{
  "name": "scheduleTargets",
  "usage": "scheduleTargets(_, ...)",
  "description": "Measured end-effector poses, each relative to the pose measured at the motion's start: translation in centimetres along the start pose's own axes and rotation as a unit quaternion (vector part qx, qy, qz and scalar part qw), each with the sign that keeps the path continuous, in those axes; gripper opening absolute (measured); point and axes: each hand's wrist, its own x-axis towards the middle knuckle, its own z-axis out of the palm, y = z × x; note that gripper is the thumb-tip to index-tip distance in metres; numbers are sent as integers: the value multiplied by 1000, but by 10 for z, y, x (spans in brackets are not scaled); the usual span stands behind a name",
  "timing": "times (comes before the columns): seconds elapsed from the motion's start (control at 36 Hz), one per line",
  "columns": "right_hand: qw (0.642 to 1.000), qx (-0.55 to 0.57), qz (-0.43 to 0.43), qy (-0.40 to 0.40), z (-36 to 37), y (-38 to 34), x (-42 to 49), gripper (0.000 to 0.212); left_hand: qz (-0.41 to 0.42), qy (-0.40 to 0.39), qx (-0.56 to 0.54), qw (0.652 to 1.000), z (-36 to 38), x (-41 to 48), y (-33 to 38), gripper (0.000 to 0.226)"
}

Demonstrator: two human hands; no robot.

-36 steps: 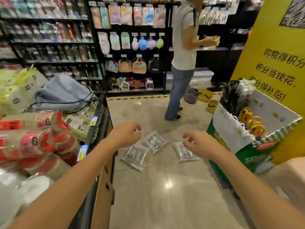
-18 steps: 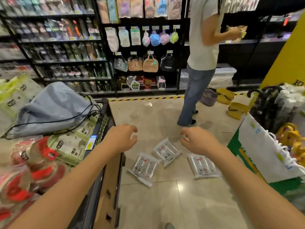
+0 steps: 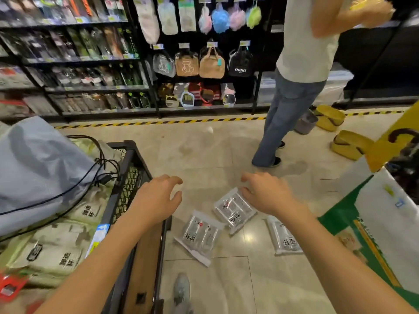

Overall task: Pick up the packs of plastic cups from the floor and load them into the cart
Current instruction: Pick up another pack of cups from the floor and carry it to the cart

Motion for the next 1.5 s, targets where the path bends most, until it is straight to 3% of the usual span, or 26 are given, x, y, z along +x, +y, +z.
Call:
scheduleTargets(0.22,983,143,112,-16,87,-1,81,33,-14,-28,-138,990,93,109,-58,39)
scheduleTargets(0.44,936,280,193,-88,255,-9,141,36,-95,-117,-242,958,248,175,-126,42)
scheduleTargets(0.61,887,371,241,-129,417,-4,180,42,-135,-173,-214,952,398,194,-182,47)
scheduleTargets(0.75,870,392,261,-141,563,15,207,51,-159,-204,-161,953,535,208,-229,58)
scheduleTargets(0.83,868,395,265,-145,650,29,222,58,-128,-231,-140,954,618,221,-260,68)
scheduleTargets(0.92,866,404,257,-145,730,42,236,67,-158,-280,-147,935,693,235,-287,76)
scheduleTargets(1.06,858,421,259,-137,831,59,258,82,-108,-301,-134,938,797,262,-334,67)
scheduleTargets(1.28,856,448,242,-85,896,66,271,85,-118,-301,-274,906,847,280,-350,69)
scheduleTargets(1.5,839,472,268,-39,832,68,270,83,-134,-259,-281,915,783,265,-327,59)
